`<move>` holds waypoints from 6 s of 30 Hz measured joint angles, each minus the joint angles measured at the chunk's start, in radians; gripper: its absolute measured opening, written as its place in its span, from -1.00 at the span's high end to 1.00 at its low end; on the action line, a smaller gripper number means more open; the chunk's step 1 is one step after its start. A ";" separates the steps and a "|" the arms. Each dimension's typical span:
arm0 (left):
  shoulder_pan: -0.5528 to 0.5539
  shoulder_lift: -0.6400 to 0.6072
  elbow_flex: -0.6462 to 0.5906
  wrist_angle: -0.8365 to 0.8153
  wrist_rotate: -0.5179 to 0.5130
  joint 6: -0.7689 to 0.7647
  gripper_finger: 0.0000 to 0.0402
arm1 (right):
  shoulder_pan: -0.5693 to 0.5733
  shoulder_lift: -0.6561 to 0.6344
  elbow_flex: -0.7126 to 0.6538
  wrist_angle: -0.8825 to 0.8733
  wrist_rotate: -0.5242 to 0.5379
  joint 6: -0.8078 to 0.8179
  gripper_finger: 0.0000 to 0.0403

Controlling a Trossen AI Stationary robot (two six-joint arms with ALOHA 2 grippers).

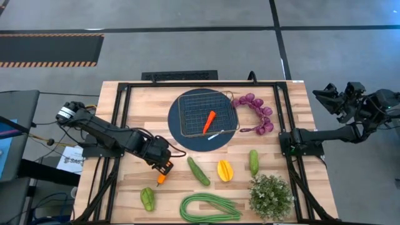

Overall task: Build produce basket
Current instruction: Put the garlic into the wire basket

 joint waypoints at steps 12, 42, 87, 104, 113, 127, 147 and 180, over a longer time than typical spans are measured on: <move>0.048 -0.002 0.000 0.233 -0.214 0.071 0.32 | 0.008 0.105 0.001 -0.344 0.029 0.152 0.19; 0.233 -0.002 0.168 0.275 -0.280 0.704 0.32 | 0.011 1.087 0.000 -0.472 -0.061 0.115 0.03; 0.295 -0.003 0.169 0.223 -0.286 0.691 0.32 | -0.442 1.415 -0.311 -0.096 -0.454 -0.359 0.06; 0.295 -0.003 0.169 0.222 -0.276 0.694 0.32 | -0.398 1.465 -0.210 -0.177 -0.454 -0.348 0.91; 0.295 -0.003 0.169 0.222 -0.276 0.698 0.32 | -0.339 1.340 -0.001 -0.347 -0.399 -0.311 0.94; 0.295 -0.003 0.169 0.222 -0.278 0.710 0.35 | -0.283 1.183 0.561 -0.608 -0.073 -0.281 0.94; 0.295 -0.002 0.169 0.222 -0.284 0.752 0.36 | -0.161 1.439 0.889 -0.263 -0.459 -0.455 0.95; 0.294 -0.002 0.169 0.137 -0.278 0.774 0.35 | -0.133 1.927 0.890 -0.416 -0.219 -0.601 0.95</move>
